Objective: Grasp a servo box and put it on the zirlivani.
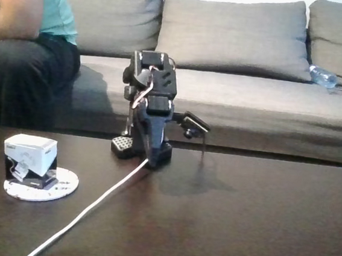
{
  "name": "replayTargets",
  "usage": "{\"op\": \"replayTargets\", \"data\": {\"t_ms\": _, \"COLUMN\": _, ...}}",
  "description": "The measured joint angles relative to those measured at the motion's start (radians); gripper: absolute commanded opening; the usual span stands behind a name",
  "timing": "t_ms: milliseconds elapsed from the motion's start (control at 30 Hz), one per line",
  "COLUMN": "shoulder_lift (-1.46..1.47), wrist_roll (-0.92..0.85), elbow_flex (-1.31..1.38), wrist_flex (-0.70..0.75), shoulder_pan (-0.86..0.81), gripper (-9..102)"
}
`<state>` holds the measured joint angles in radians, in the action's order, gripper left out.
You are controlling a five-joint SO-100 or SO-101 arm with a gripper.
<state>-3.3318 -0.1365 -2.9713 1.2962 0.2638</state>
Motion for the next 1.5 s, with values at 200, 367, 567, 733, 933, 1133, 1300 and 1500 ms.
{"op": "replayTargets", "data": {"t_ms": 200, "shoulder_lift": 0.000, "wrist_roll": 0.000, "elbow_flex": 0.000, "wrist_flex": 0.000, "shoulder_pan": 0.000, "gripper": 0}}
{"op": "replayTargets", "data": {"t_ms": 367, "shoulder_lift": 0.000, "wrist_roll": 0.000, "elbow_flex": 0.000, "wrist_flex": 0.000, "shoulder_pan": 0.000, "gripper": 0}}
{"op": "replayTargets", "data": {"t_ms": 567, "shoulder_lift": 0.000, "wrist_roll": 0.000, "elbow_flex": 0.000, "wrist_flex": 0.000, "shoulder_pan": 0.000, "gripper": 0}}
{"op": "replayTargets", "data": {"t_ms": 733, "shoulder_lift": 0.000, "wrist_roll": 0.000, "elbow_flex": 0.000, "wrist_flex": 0.000, "shoulder_pan": 0.000, "gripper": 0}}
{"op": "replayTargets", "data": {"t_ms": 933, "shoulder_lift": 0.000, "wrist_roll": 0.000, "elbow_flex": 0.000, "wrist_flex": 0.000, "shoulder_pan": 0.000, "gripper": 0}}
{"op": "replayTargets", "data": {"t_ms": 1133, "shoulder_lift": 0.000, "wrist_roll": 0.000, "elbow_flex": 0.000, "wrist_flex": 0.000, "shoulder_pan": 0.000, "gripper": 0}}
{"op": "replayTargets", "data": {"t_ms": 1300, "shoulder_lift": 0.000, "wrist_roll": 0.000, "elbow_flex": 0.000, "wrist_flex": 0.000, "shoulder_pan": 0.000, "gripper": 0}}
{"op": "replayTargets", "data": {"t_ms": 1500, "shoulder_lift": 0.000, "wrist_roll": 0.000, "elbow_flex": 0.000, "wrist_flex": 0.000, "shoulder_pan": 0.000, "gripper": 0}}
